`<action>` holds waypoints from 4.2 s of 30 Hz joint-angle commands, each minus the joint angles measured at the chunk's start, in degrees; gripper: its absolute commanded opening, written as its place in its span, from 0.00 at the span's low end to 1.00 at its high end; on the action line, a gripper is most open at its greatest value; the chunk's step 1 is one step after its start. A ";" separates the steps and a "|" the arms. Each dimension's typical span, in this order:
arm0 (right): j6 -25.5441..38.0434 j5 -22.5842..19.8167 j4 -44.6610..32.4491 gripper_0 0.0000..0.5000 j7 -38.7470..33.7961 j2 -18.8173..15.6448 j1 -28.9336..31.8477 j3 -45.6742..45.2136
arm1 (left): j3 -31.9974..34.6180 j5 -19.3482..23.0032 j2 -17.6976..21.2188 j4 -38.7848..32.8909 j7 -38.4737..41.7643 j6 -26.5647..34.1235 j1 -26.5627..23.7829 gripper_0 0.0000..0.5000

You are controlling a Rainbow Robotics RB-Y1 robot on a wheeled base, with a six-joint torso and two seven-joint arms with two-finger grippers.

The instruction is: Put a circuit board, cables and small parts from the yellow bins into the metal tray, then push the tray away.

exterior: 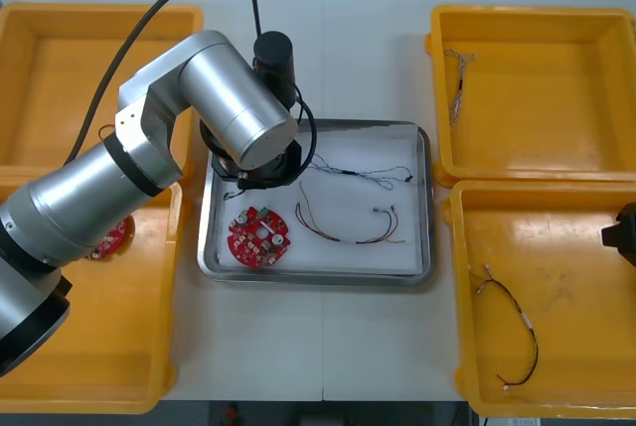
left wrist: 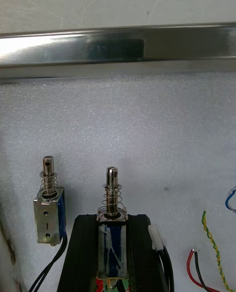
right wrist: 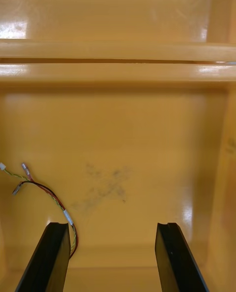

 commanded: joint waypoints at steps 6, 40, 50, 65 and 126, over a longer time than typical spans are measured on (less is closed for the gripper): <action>0.14 -0.20 -0.88 1.00 -2.90 0.77 0.93 -1.89 | -0.74 -0.58 -1.21 -0.50 -1.51 -0.89 0.55 1.00; 0.14 -6.09 -3.17 1.00 -2.02 -4.33 -19.37 23.78 | 20.79 8.30 9.07 -19.48 -8.27 19.28 0.90 1.00; 0.14 -5.13 3.42 1.00 -1.75 -1.96 -33.69 41.27 | 32.48 14.98 17.07 -20.54 -19.00 19.28 4.94 1.00; 0.14 4.81 5.09 1.00 7.12 5.51 -39.14 56.91 | 44.79 16.82 24.10 -20.98 -37.37 19.28 16.72 1.00; -17.05 17.29 33.31 0.00 21.27 19.66 -45.21 83.19 | 59.99 20.25 23.57 -29.24 -39.48 19.28 37.29 1.00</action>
